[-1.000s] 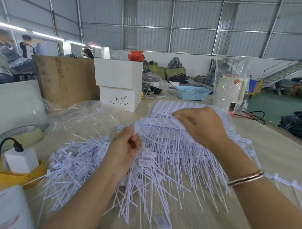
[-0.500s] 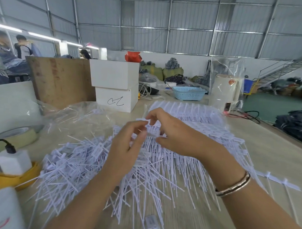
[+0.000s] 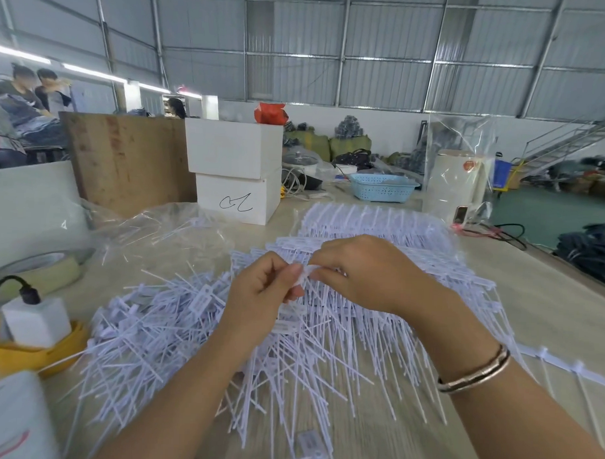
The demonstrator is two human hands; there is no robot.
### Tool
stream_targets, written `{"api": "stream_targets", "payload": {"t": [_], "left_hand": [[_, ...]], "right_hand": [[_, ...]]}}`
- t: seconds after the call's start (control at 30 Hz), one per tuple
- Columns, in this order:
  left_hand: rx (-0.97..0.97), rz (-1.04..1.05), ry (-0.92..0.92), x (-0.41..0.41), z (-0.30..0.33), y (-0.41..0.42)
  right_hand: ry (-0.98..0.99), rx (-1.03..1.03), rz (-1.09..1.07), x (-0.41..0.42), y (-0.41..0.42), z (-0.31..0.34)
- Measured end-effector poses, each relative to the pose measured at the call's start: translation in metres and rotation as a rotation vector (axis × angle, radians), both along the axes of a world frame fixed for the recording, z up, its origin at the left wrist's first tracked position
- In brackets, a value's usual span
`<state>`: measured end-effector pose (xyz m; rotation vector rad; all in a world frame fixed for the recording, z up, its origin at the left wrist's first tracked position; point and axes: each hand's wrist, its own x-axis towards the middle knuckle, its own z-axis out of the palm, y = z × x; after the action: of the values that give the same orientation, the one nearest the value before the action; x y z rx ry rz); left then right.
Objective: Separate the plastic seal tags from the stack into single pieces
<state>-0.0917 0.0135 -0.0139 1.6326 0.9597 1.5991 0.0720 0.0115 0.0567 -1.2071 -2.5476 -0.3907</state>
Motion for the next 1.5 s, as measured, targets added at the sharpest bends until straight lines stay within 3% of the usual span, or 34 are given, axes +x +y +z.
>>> {"api": "stream_targets", "payload": {"t": [0.13,0.27,0.5,0.53,0.63,0.7,0.77,0.83,0.97,1.03,1.17,1.23,1.3,1.37,1.43,1.5], "left_hand": [[-0.16,-0.183,-0.13,-0.003,0.003,0.0],[-0.282,-0.32,-0.392,-0.001,0.006,0.003],[-0.313,-0.411,-0.607,0.005,0.014,0.005],[-0.329,-0.437,-0.664,0.004,0.015,0.005],[-0.358,-0.413,-0.84,-0.017,0.015,0.012],[-0.285,-0.204,-0.665,-0.031,0.013,0.016],[-0.197,0.102,-0.277,-0.034,0.009,0.018],[-0.134,0.35,-0.037,-0.034,0.004,0.021],[-0.085,0.53,0.085,-0.042,-0.002,0.027],[-0.039,0.608,0.204,-0.044,-0.005,0.027],[0.108,0.743,0.36,-0.051,-0.011,0.029],[0.125,0.763,0.357,-0.051,-0.012,0.029],[0.176,0.755,0.423,-0.046,-0.012,0.026],[0.256,0.699,0.561,-0.037,-0.013,0.02],[0.324,0.642,0.707,-0.029,-0.013,0.016],[0.362,0.613,0.815,-0.023,-0.014,0.013]], "right_hand": [[0.033,0.099,0.029,-0.001,0.002,-0.003],[0.08,0.214,0.12,-0.003,0.0,-0.005],[0.224,0.539,0.192,-0.012,0.001,-0.013],[0.3,0.53,0.185,-0.011,0.002,-0.014],[0.827,0.318,0.07,0.005,0.006,-0.005],[0.935,0.296,0.058,0.015,0.009,-0.002],[0.914,0.225,0.039,0.013,0.011,-0.004],[0.953,0.071,0.061,0.004,0.01,-0.004],[1.085,-0.374,0.162,-0.019,0.015,0.01],[0.953,-0.572,0.159,-0.041,0.023,0.008],[0.798,-0.718,0.097,-0.083,0.046,-0.022],[0.722,-0.686,0.061,-0.088,0.059,-0.034],[0.617,-0.489,0.056,-0.08,0.074,-0.037],[0.653,-0.33,0.02,-0.061,0.086,-0.035],[0.665,-0.227,-0.115,-0.036,0.099,-0.037],[0.52,-0.18,-0.303,-0.013,0.112,-0.043]]}}
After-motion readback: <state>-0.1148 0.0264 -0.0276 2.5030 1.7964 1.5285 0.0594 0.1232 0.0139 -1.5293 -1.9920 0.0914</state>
